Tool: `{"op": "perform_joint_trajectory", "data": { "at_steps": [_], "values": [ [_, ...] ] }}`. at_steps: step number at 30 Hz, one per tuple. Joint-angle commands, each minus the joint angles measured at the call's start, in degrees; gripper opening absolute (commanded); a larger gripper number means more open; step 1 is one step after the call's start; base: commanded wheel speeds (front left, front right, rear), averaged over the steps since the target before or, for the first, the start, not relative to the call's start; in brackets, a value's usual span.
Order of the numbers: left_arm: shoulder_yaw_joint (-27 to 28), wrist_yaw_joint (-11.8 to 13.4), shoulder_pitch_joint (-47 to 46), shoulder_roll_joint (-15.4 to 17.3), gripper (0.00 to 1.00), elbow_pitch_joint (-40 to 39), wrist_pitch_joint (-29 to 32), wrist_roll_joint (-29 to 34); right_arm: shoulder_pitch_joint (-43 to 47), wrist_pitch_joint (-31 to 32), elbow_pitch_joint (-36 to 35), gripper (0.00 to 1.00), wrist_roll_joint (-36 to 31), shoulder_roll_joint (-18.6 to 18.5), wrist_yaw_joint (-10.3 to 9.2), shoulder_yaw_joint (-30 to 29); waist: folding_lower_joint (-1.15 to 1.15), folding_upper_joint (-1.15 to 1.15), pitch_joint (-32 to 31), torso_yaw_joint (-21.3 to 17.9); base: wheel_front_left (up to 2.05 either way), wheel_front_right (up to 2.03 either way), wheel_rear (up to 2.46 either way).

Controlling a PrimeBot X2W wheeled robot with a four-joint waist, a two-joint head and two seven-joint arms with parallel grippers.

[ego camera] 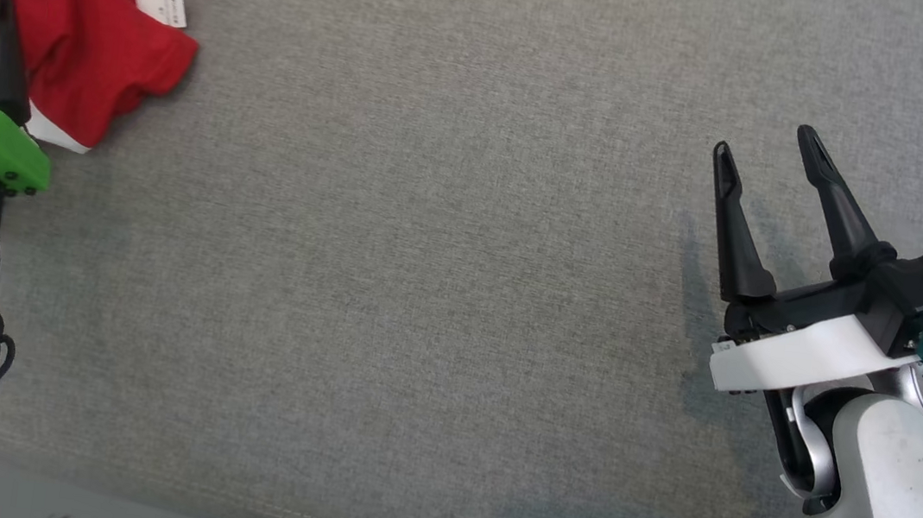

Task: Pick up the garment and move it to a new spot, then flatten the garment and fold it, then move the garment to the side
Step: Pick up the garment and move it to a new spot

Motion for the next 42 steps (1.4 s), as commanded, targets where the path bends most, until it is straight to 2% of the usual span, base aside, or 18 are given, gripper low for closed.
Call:
{"op": "perform_joint_trajectory", "data": {
  "at_steps": [1, 5, 10, 11, 12, 19, 22, 31, 37, 42],
  "values": [
    [0.2, -0.4, -2.1, 1.2, 1.00, 3.3, 0.7, -0.6, -1.0, 0.1, -0.6, 1.00, -0.3, -0.1, 0.00, 0.1, -0.01, 0.00, 5.3, -4.1, 0.00, 0.00, 0.00],
    [0.6, -0.7, -4.8, 2.9, 1.00, 10.7, 1.7, -1.9, -1.3, 0.2, -1.3, 1.00, -0.5, 0.1, 0.00, 0.0, -0.01, 0.00, 6.8, -4.7, 0.00, 0.00, 0.00],
    [0.4, -0.9, -7.2, 4.0, 1.00, 16.4, 0.7, -2.3, -1.2, -0.1, -1.5, 1.00, -0.7, 0.4, 0.00, -0.3, -0.01, 0.00, 7.5, -4.8, 0.00, 0.00, 0.00],
    [0.4, -0.9, -8.0, 4.2, 0.04, 17.6, -0.3, -2.5, -1.3, -0.1, -1.3, 1.00, -0.8, 0.5, 0.00, -0.5, -0.01, 0.00, 7.6, -4.6, 0.00, 0.00, 0.00],
    [0.3, -1.0, -8.3, 4.2, 0.00, 18.1, -0.7, -2.5, -1.4, -0.1, -1.2, 1.00, -0.8, 0.6, 0.00, -0.5, -0.01, 0.00, 7.6, -4.5, 0.00, 0.00, 0.00],
    [0.0, -1.2, -9.1, 5.3, 0.00, 17.5, -3.3, -1.7, -1.1, -0.3, -0.3, 1.00, -0.4, 0.9, 0.00, -0.7, -0.01, 0.00, 5.9, -3.8, 0.00, 0.00, 0.00],
    [0.7, -0.2, -8.5, 6.2, 0.00, 14.8, -3.5, -0.9, -0.5, -0.6, 0.1, 1.00, -0.3, 1.0, 0.00, -0.9, -0.01, 0.00, 4.4, -3.6, 0.00, 0.00, 0.00],
    [5.7, 2.9, -1.0, 7.8, 0.00, -3.2, -3.6, 1.9, 1.2, -2.1, 1.7, 1.00, 0.3, 1.9, 0.00, -1.9, -0.01, 0.00, -1.5, -4.3, 0.00, 0.00, 0.00],
    [8.2, 4.2, 9.1, 6.2, 0.00, -17.6, -3.6, 2.3, 3.1, -3.6, 2.8, 1.00, 0.9, 3.2, 0.00, -3.2, -0.01, 0.00, -5.9, -5.5, 0.00, 0.00, 0.00],
    [8.5, 7.2, 18.9, 4.1, 0.00, -30.8, -2.8, 3.3, 5.5, -4.5, 3.0, 1.00, 1.0, 4.0, 0.00, -4.9, -0.01, 0.00, -8.7, -5.9, 0.00, 0.00, 0.00]
  ]
}}
